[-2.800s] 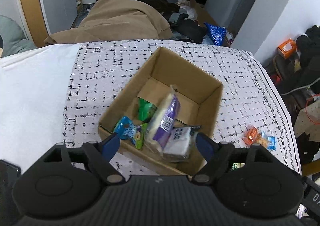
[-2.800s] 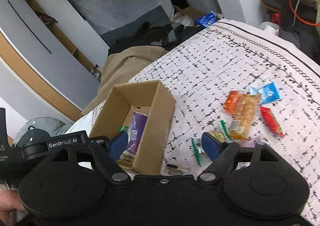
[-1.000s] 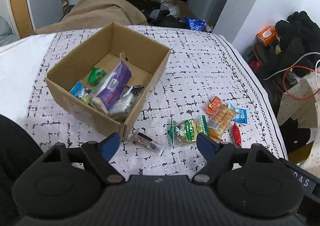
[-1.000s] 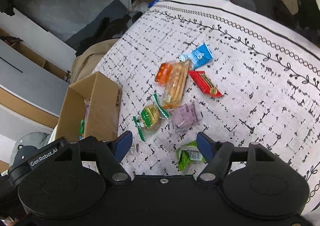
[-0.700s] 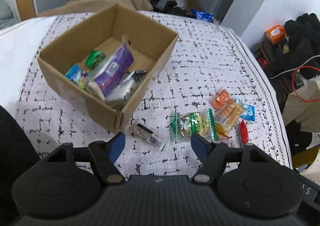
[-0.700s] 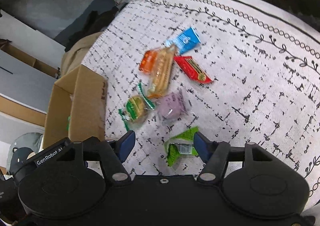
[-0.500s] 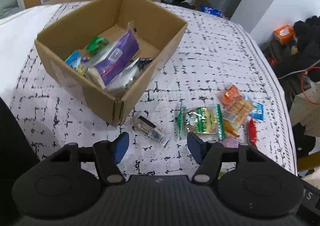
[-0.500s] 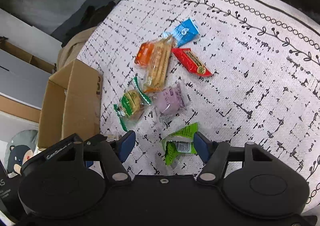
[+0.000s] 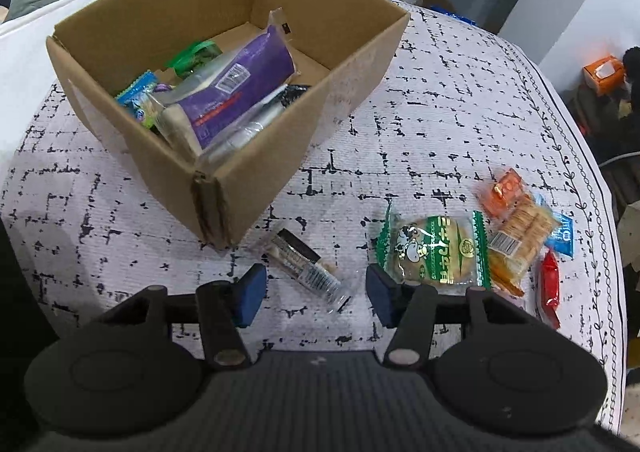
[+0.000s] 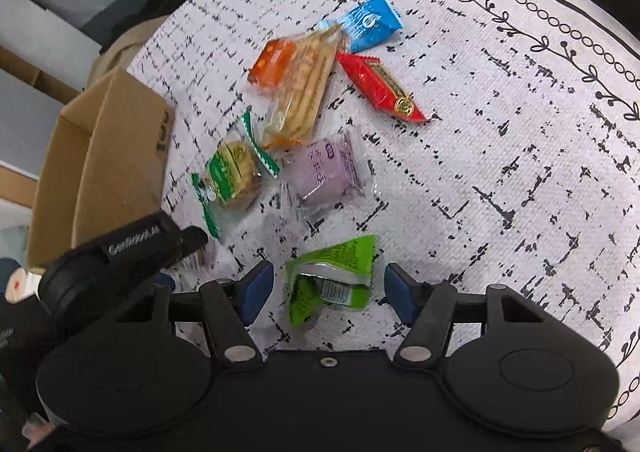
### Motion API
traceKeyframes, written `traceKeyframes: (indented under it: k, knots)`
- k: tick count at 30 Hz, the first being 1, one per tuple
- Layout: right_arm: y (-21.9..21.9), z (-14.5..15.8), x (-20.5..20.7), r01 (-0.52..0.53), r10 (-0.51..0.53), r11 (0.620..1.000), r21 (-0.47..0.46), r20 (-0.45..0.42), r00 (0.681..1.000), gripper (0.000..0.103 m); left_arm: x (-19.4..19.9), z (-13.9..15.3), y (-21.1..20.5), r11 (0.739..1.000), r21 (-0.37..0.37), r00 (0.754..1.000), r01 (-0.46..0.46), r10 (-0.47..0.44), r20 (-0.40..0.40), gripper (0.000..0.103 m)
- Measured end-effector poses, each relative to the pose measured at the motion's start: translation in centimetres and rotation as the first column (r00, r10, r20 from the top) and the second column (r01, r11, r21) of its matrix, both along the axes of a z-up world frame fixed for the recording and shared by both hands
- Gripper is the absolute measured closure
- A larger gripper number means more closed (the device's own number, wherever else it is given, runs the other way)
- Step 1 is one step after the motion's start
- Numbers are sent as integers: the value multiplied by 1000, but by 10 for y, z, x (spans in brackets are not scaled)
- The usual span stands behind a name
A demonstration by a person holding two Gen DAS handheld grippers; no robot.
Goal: Organize snacks
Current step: 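Grasp the green wrapper with the right tool while the left tool grasps the clear tube packet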
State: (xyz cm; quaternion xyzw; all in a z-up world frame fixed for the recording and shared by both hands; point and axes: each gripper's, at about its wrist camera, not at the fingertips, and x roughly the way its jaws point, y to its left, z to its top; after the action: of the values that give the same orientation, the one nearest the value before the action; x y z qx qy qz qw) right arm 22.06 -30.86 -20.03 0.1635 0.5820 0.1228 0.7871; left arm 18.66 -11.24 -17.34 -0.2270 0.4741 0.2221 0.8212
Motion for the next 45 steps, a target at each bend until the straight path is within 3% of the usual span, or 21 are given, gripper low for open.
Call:
traceKeyframes:
  k: [5,9,13,21,36,45]
  knots:
    - [7,-3,-1,-29,29,999,-32,6,1000,44,6,-7,-2,999,34,1000,-13,14,-11,49]
    - [11,-5,-2,-54,56,997,-60,27,998,59,9,-13,2,998,53,999,-34,35,-26,55]
    - [11,-3,-2,-61,63,997,-48,46,997,61,9,-14,3,997,75,999,-37,37,-7,67]
    - [7,10,0,-40,40,999,1,86,996,61,3,-10,3,998,58,1000,-21,22,-6,73]
    - [-3,47,-2,6,-25,995,98,200,979,61,-18,41,-6,997,51,995,66,-70,77,74]
    - [-2,72,-4,-6,-50,983,185,297,954,61,-28,68,0,995,45,988,89,-94,126,74]
